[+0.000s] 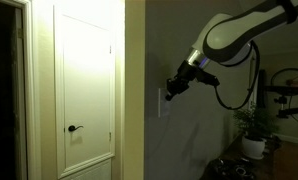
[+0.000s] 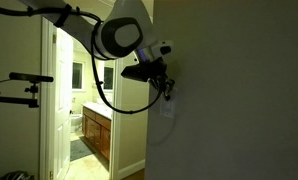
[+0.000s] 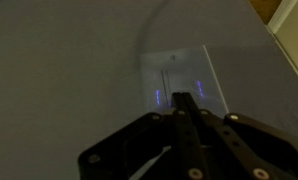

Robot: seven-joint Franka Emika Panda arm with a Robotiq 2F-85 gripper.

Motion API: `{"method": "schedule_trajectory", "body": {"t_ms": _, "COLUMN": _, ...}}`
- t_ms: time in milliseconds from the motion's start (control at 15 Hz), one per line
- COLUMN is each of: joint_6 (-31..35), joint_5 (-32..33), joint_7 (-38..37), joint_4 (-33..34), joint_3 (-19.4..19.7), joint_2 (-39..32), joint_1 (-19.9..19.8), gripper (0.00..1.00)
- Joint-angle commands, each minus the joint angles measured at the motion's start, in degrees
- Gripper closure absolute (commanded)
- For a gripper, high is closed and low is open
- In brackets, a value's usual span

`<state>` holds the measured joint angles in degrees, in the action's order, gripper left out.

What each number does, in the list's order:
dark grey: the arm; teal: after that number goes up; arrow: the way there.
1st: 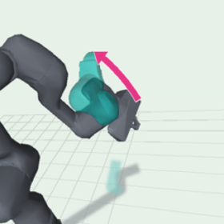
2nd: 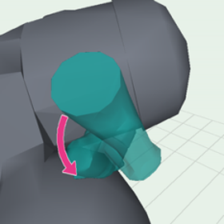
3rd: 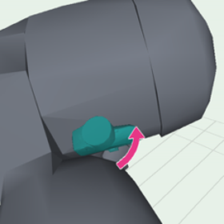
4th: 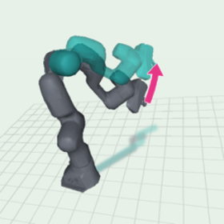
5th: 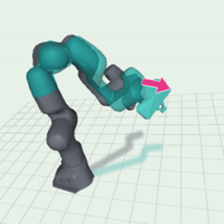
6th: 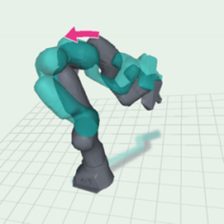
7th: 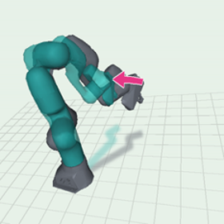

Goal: Turn on the light switch

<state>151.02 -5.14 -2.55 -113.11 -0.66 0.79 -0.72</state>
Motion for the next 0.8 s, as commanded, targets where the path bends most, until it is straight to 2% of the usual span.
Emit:
{"method": "schedule_trajectory", "body": {"t_ms": 0, "joint_6": -3.63, "joint_5": 0.22, "joint_7": -0.39, "joint_4": -1.16, "joint_3": 0.21, "joint_2": 1.00, "joint_1": 0.31, "gripper": 0.96}}
{"method": "schedule_trajectory", "body": {"t_ms": 267, "joint_6": -8.56, "joint_5": 1.20, "joint_7": -0.22, "joint_4": -3.76, "joint_3": 0.54, "joint_2": 3.02, "joint_1": -0.04, "gripper": 0.96}}
{"method": "schedule_trajectory", "body": {"t_ms": 733, "joint_6": -4.91, "joint_5": -0.02, "joint_7": -0.20, "joint_4": -3.64, "joint_3": 0.73, "joint_2": 3.38, "joint_1": 0.02, "gripper": 0.96}}
